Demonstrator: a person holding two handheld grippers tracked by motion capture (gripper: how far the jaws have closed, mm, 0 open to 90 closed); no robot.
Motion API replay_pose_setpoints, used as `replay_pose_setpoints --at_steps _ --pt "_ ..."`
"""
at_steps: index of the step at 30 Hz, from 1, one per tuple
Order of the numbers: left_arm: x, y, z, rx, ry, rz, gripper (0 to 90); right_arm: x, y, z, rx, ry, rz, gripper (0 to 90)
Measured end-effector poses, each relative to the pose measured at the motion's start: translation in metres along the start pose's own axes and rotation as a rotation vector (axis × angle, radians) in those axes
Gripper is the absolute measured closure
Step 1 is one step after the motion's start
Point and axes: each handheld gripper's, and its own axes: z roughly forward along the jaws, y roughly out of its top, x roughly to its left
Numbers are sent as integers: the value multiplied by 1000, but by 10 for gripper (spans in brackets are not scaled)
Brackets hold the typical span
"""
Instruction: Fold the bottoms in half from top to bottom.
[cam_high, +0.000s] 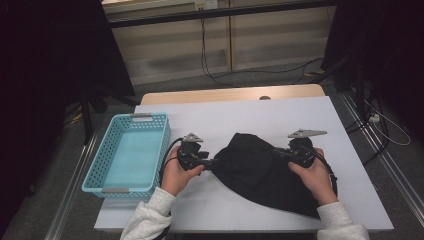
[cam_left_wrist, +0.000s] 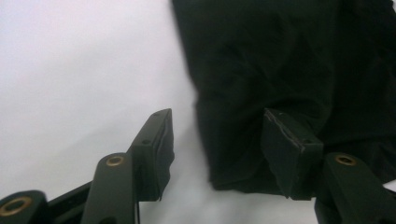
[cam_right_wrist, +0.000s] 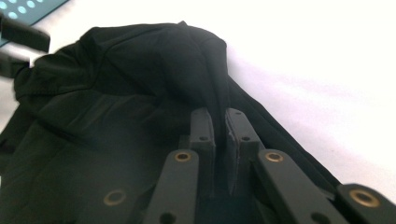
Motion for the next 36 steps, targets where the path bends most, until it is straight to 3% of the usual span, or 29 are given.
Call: replay_pose_setpoints --at_steps 5,7,10,15,18,20,22,26,28,30,34,36 --pt "-5 -6 11 53 -31 12 608 1 -4 7 23 -7 -9 826" --pt "-7 -6 12 55 -23 9 695 2 -6 9 29 -10 -10 825" --pt "-10 -5 10 52 -43 -1 781 3 -6 11 35 -9 -15 826" --pt "-12 0 -3 18 -57 -20 856 4 -5 10 32 -9 -15 829" --pt "-14 4 -14 -19 -72 -21 862 0 0 -1 1 -9 -3 832" --pt "-18 4 -15 -23 -102 -19 863 -2 5 -10 -8 -8 8 833" --pt "-24 3 -9 6 -116 3 859 -3 7 -17 -5 -17 12 833" --pt "-31 0 4 53 -145 26 783 -3 0 -10 48 -29 -3 827" --pt "-30 0 3 50 -139 22 700 -4 -5 -4 68 -43 -5 807" --pt "-28 1 -1 37 -113 22 550 -5 -8 0 79 -53 -7 740" --pt "-21 4 -9 11 -93 -5 407 -4 -7 -2 39 -84 -8 566" --pt "-17 5 -13 -2 -74 -10 339 -1 -6 -7 23 -80 -22 547"
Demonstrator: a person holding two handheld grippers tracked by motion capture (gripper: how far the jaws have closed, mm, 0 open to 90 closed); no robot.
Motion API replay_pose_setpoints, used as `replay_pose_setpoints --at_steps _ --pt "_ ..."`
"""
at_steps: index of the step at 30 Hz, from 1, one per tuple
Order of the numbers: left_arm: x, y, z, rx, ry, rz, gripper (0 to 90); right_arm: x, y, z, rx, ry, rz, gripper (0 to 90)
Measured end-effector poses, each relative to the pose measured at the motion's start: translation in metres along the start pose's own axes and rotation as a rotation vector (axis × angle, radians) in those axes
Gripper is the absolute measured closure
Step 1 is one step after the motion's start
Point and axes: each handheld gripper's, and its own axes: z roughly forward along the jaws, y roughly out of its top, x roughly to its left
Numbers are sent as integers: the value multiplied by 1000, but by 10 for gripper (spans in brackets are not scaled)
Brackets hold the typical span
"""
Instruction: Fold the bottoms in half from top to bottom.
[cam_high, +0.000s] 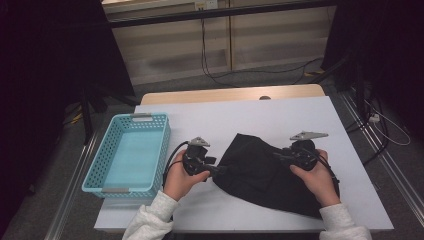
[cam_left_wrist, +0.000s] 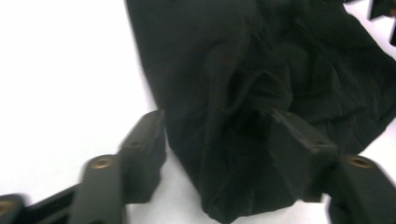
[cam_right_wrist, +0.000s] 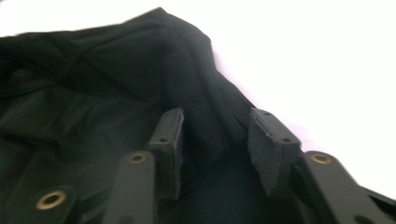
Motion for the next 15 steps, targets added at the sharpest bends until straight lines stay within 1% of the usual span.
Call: replay_pose_setpoints --at_steps 1,3,6,7,8,10,11,12,13,14,15 --pt "1 0 -1 -2 7 -2 303 2 0 -3 -8 5 -1 525" --pt "2 1 -3 -6 22 1 254 5 -2 -8 -9 11 -8 523" --pt "2 2 -6 -10 33 1 220 12 -8 -13 -26 26 -5 523" --pt "3 3 -6 -12 39 2 210 14 -10 -13 -17 30 -10 523" --pt "3 3 -7 -21 43 1 205 17 -12 -11 -9 28 -13 524" --pt "4 4 -7 -20 48 2 199 22 -17 -6 13 48 -29 523" --pt "5 3 -7 -25 58 1 198 24 -19 -2 21 49 -43 510" --pt "6 3 -7 -19 66 3 193 27 -20 2 21 45 -51 486" --pt "6 2 -7 -18 68 1 186 29 -21 5 23 46 -65 471" --pt "7 2 -7 -22 66 -3 186 32 -21 9 26 49 -79 470" --pt "8 1 -7 -20 70 -4 186 36 -22 11 40 48 -94 467"
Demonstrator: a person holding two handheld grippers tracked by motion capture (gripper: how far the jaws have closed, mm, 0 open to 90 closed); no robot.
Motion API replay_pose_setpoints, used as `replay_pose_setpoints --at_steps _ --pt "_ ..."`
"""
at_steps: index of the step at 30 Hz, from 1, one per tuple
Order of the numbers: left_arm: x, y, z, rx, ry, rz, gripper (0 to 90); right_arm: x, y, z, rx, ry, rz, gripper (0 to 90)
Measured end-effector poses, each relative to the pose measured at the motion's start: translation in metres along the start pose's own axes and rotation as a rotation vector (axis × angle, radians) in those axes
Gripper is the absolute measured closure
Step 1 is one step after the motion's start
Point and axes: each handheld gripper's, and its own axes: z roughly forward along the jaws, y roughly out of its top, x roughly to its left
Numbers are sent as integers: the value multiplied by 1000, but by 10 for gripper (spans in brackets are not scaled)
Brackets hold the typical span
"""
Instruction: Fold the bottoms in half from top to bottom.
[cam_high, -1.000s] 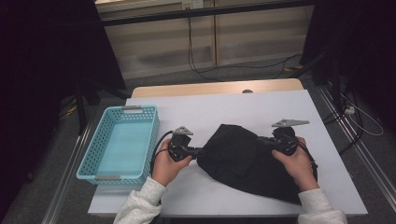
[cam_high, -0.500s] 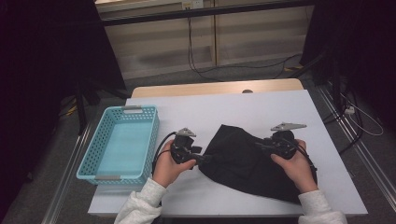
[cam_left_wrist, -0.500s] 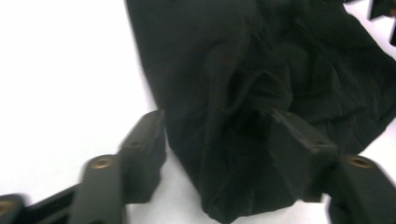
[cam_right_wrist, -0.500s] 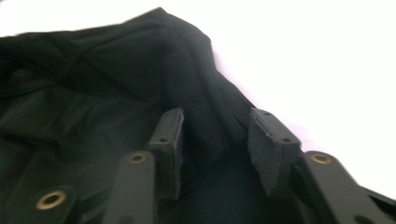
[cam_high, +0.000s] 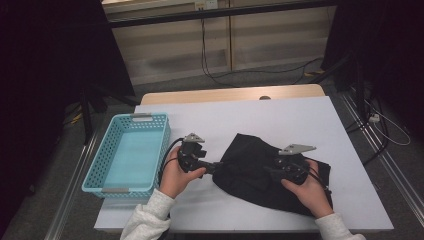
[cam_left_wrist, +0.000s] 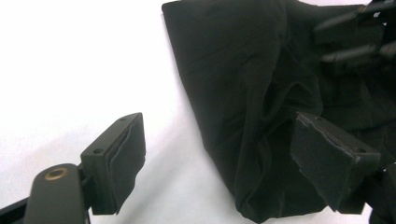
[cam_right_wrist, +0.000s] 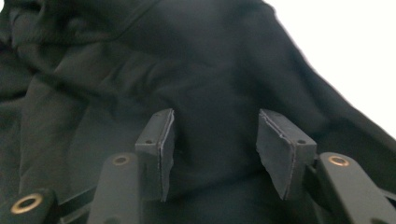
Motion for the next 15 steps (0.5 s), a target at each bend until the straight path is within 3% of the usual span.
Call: replay_pose_setpoints --at_steps 3,9,12,15 --pt "1 -1 1 3 1 2 184 10 0 5 10 -49 -70 519" --pt "1 -5 -2 -7 18 -4 184 12 0 6 1 -7 -73 819" --pt "3 -7 -5 -6 24 -9 184 7 3 7 0 22 -40 845" --pt "5 -7 -5 -6 27 -13 184 6 5 7 6 25 -44 857"
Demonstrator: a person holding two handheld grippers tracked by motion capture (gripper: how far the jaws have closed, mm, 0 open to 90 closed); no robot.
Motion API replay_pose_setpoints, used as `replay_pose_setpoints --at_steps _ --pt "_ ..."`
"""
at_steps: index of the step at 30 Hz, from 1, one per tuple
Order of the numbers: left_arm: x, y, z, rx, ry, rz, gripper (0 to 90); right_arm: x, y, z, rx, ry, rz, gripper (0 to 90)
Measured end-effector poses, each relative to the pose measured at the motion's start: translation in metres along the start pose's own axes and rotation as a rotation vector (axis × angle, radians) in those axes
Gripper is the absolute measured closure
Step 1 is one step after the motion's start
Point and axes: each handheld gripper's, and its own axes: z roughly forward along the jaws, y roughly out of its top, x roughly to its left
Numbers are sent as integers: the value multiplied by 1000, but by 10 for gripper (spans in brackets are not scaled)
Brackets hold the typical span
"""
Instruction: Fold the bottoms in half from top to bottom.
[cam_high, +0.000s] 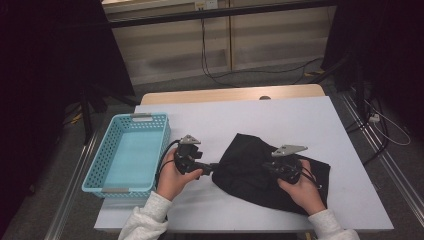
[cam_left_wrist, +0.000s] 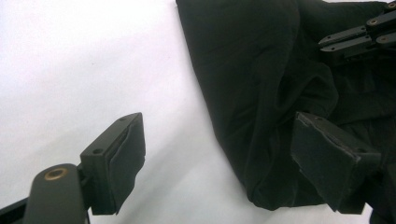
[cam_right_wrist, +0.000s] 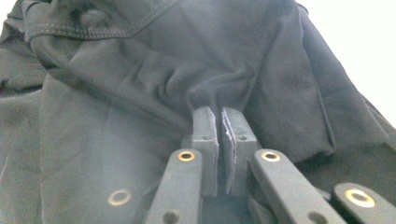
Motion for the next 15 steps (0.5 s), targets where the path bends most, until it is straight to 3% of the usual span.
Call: replay_pose_setpoints --at_steps 7,15 --pt "0 1 -1 -3 16 5 183 -6 3 -9 -27 35 34 868" --pt "5 -2 -5 1 13 1 179 -7 11 -11 -39 53 33 869"
